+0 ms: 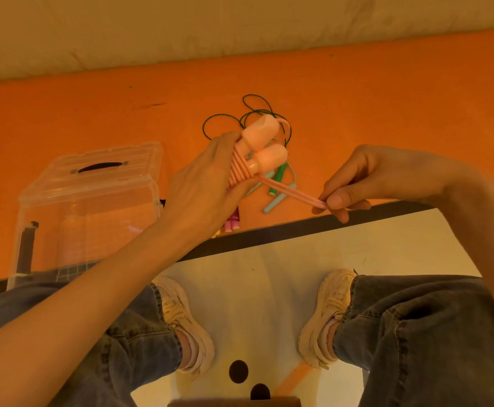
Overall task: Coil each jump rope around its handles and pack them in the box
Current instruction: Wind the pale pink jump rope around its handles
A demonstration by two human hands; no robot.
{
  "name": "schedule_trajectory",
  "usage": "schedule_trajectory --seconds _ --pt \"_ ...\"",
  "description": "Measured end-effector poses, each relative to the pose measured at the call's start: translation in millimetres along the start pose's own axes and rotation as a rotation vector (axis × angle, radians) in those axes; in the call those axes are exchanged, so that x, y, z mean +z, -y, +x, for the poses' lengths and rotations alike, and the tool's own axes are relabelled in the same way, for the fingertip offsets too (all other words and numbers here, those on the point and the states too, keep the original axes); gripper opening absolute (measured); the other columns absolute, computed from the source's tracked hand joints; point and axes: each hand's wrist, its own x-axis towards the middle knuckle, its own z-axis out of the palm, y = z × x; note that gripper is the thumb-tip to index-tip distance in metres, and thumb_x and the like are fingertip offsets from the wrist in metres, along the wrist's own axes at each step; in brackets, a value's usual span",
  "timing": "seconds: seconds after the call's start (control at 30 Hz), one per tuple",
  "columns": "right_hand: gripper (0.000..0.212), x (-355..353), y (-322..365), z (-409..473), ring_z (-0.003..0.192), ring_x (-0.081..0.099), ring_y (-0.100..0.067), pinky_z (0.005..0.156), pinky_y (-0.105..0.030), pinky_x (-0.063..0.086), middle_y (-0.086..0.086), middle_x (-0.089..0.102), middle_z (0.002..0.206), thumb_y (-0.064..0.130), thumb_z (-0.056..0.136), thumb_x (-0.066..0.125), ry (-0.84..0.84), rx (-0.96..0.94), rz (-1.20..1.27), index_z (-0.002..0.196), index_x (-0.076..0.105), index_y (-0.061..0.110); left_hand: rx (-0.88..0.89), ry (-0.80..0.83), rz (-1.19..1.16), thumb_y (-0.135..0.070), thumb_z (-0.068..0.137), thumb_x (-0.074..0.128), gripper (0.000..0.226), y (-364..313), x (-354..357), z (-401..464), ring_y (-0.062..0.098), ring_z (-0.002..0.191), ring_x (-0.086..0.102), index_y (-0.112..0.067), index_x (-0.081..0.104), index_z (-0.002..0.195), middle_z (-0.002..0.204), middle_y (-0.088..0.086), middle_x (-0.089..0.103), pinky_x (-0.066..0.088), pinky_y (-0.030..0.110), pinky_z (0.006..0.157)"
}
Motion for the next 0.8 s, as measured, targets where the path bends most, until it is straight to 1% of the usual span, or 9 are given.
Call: schedule_trajectory --seconds 0.07,0.17,0.3,0.4,0.53,0.63,0.7,0.73,0.8 --pt "0.018 1.1 1.0 0.8 0.055 0.043 -0.012 0.056 -0.015 0.041 -0.005 0.066 0.065 0.026 0.08 0.065 -0.024 -0.036 0.016 0.092 0.078 0.021 0.062 0.004 0.108 -0.043 0.088 0.061 0.064 -1.1 2.7 -1.0 0.017 0.102 0.052 -0.015 0.037 0.141 0.13 0.004 0.052 0.03 0.026 0.07" --pt "0.029 2.7 2.4 4.4 0.053 0.042 -0.012 0.056 -0.016 0.042 -0.001 0.066 0.062 0.024 0.078 0.064 -0.048 -0.055 0.019 0.096 0.076 0.004 0.119 0.018 0.215 -0.037 0.086 0.066 0.064 -3.1 8.1 -1.2 0.03 0.095 0.06 -0.01 0.043 0.138 0.123 0.01 0.056 0.039 0.035 0.065" --pt "0.054 1.6 2.0 5.6 0.05 0.042 -0.005 0.055 -0.014 0.042 0.002 0.063 0.06 0.033 0.075 0.063 -0.104 -0.078 0.004 0.1 0.066 -0.015 0.172 0.029 0.316 -0.04 0.084 0.067 0.064 -4.1 11.6 -0.7 0.031 0.086 0.06 -0.008 0.046 0.134 0.112 0.012 0.057 0.04 0.036 0.06" --pt "0.059 1.4 1.5 5.4 0.046 0.04 -0.002 0.047 -0.012 0.036 0.006 0.06 0.058 0.035 0.076 0.061 -0.141 -0.119 0.062 0.102 0.062 -0.018 0.177 0.025 0.307 -0.048 0.081 0.065 0.063 -6.9 13.6 -1.0 0.029 0.079 0.061 -0.009 0.051 0.128 0.109 0.01 0.059 0.038 0.032 0.056" --pt "0.064 3.7 3.4 7.0 0.043 0.039 0.001 0.048 -0.013 0.031 0.009 0.055 0.057 0.033 0.078 0.055 -0.132 -0.14 0.082 0.103 0.056 -0.026 0.207 0.007 0.292 -0.059 0.081 0.054 0.063 -9.4 13.3 -1.8 0.025 0.072 0.061 -0.011 0.055 0.122 0.105 0.006 0.061 0.034 0.028 0.053" --pt "0.064 4.1 3.5 6.3 0.043 0.039 0.0 0.05 -0.011 0.032 0.008 0.054 0.057 0.033 0.08 0.053 -0.116 -0.122 0.084 0.104 0.056 -0.025 0.22 -0.001 0.315 -0.064 0.082 0.047 0.063 -9.5 12.3 -1.9 0.022 0.071 0.061 -0.014 0.056 0.12 0.102 0.003 0.062 0.03 0.025 0.053" --pt "0.062 4.4 4.5 5.2 0.044 0.039 0.0 0.051 -0.01 0.035 0.006 0.053 0.059 0.031 0.081 0.053 -0.104 -0.123 0.093 0.106 0.055 -0.026 0.222 -0.003 0.323 -0.063 0.084 0.047 0.06 -7.9 12.4 -1.4 0.022 0.071 0.062 -0.016 0.057 0.119 0.101 0.002 0.062 0.033 0.027 0.052" --pt "0.059 3.9 4.9 4.0 0.046 0.039 -0.001 0.051 -0.01 0.036 0.005 0.054 0.06 0.029 0.082 0.053 -0.102 -0.119 0.099 0.108 0.056 -0.024 0.219 -0.011 0.337 -0.061 0.085 0.048 0.057 -6.3 12.3 -0.7 0.022 0.071 0.062 -0.017 0.057 0.119 0.099 0.001 0.061 0.037 0.029 0.053" --pt "0.045 2.9 8.0 0.5 0.051 0.04 -0.006 0.052 -0.011 0.039 0.0 0.056 0.062 0.026 0.081 0.055 -0.133 -0.063 0.076 0.109 0.065 -0.009 0.197 -0.02 0.381 -0.06 0.084 0.052 0.054 -1.0 9.6 1.7 0.023 0.072 0.061 -0.018 0.056 0.118 0.097 0.001 0.061 0.045 0.037 0.058"
